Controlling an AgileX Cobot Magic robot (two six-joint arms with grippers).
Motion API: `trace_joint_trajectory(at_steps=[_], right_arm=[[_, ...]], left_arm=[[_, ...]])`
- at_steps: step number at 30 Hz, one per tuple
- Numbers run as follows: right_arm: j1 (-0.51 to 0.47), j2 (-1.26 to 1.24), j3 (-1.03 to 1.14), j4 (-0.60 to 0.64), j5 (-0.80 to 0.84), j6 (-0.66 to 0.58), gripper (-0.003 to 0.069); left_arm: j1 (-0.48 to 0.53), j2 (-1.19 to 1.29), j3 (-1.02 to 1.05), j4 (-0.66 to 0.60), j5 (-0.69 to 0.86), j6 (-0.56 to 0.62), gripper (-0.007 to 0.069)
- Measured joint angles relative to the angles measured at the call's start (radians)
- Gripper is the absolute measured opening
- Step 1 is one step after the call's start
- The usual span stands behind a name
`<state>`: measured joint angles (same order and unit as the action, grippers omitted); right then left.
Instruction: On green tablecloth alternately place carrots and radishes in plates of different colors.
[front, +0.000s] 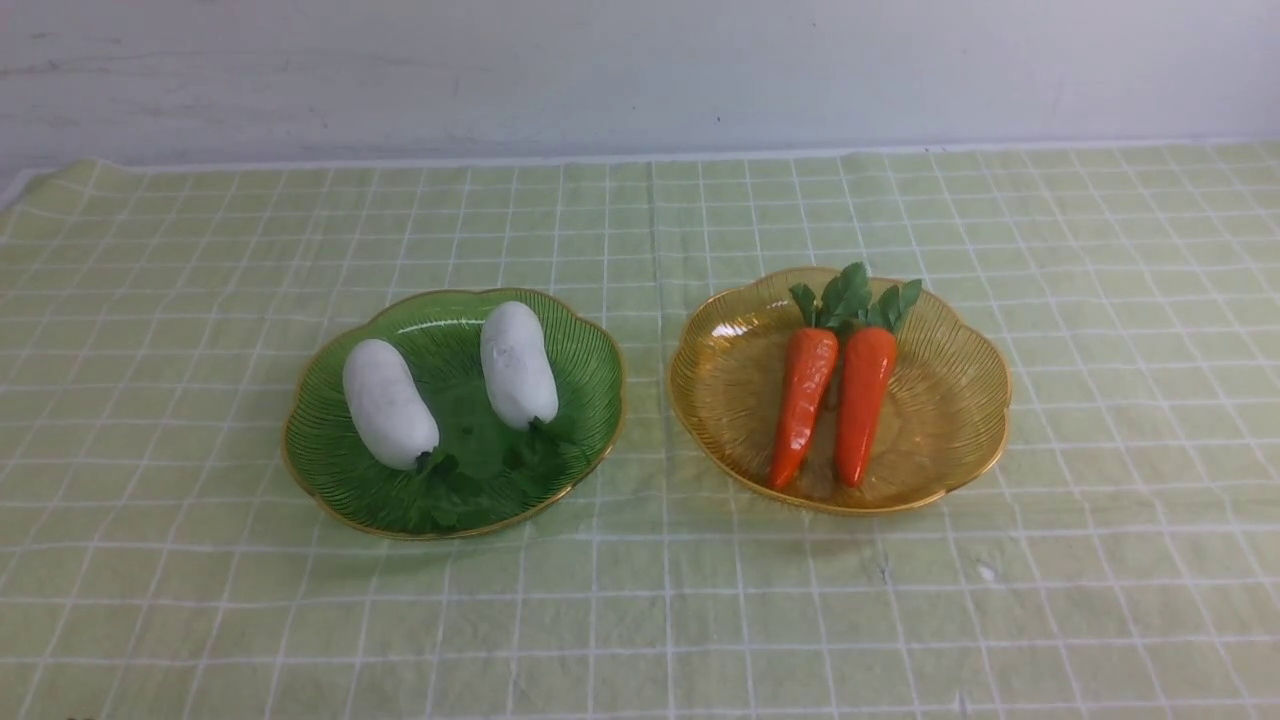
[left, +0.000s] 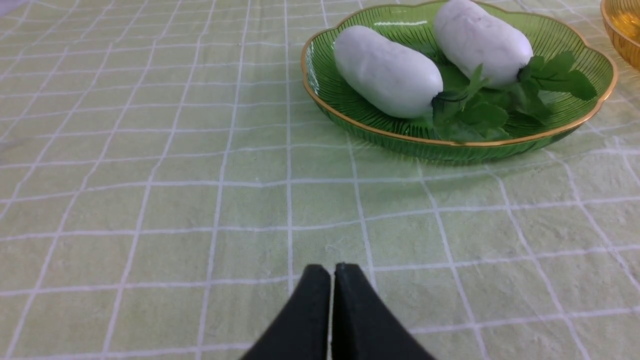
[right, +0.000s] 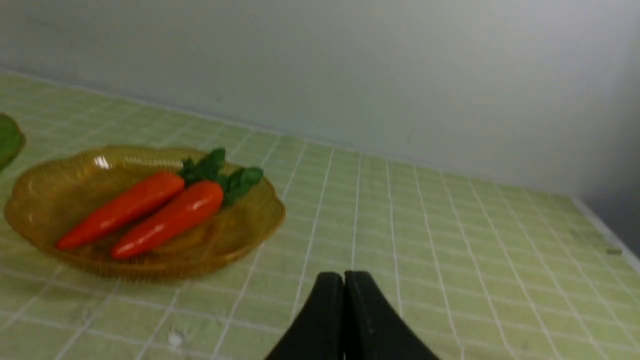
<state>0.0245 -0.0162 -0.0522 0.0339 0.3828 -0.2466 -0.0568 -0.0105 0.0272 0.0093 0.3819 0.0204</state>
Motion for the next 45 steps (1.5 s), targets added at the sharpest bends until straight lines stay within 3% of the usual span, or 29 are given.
trace_joint_trajectory(at_steps=[11,45], right_arm=[[-0.02,0.001,0.072,0.012,0.008,0.151,-0.0014],[-0.02,0.001,0.072,0.012,0.008,0.158,-0.0014]], left_arm=[[0.0,0.0,0.0,0.0,-0.001,0.0,-0.0008],[0.0,0.0,0.0,0.0,-0.001,0.0,-0.0008]])
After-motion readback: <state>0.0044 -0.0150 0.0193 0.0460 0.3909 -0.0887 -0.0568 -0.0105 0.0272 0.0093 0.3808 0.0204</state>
